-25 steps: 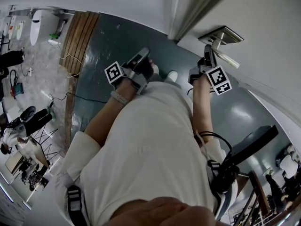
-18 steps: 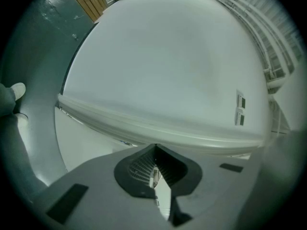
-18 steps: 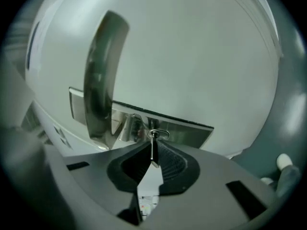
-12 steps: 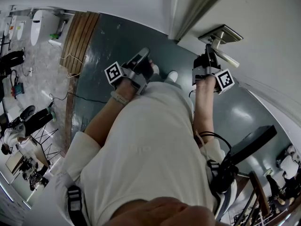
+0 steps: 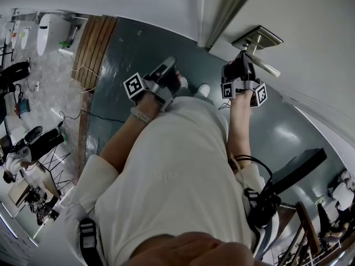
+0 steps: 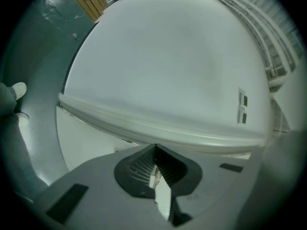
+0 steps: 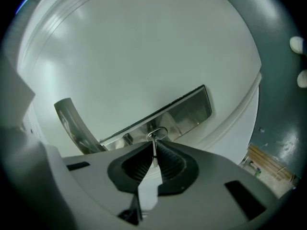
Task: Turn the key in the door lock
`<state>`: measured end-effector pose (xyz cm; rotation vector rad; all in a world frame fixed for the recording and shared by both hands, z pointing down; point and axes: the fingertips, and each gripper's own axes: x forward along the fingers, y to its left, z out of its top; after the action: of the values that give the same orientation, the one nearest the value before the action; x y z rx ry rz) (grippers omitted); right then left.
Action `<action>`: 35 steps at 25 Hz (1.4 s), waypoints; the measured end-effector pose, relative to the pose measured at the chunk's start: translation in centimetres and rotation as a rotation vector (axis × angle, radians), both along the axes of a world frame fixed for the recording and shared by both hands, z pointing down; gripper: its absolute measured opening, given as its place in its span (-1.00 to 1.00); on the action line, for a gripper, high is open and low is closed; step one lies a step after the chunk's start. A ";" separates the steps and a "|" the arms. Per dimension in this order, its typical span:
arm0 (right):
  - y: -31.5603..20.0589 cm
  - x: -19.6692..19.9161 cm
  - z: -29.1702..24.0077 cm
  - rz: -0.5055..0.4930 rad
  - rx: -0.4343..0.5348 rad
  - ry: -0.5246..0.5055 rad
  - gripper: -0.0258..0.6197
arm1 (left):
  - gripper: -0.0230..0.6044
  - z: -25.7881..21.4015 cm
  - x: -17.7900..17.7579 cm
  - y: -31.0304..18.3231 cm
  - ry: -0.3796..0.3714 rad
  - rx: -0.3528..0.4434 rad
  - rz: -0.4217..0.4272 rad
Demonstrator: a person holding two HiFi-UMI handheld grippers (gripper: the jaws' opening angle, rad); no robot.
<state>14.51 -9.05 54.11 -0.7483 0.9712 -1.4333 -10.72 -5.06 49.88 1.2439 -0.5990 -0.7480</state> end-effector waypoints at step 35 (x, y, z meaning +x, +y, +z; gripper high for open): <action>1.7 -2.2 -0.9 -0.371 -0.034 2.762 -0.65 | -0.90 0.1 1.0 -0.3 0.021 -0.016 0.018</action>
<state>12.31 -7.30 53.25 -2.6014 2.9083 0.5244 -9.73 -5.38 49.95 1.2237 -0.5749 -0.7392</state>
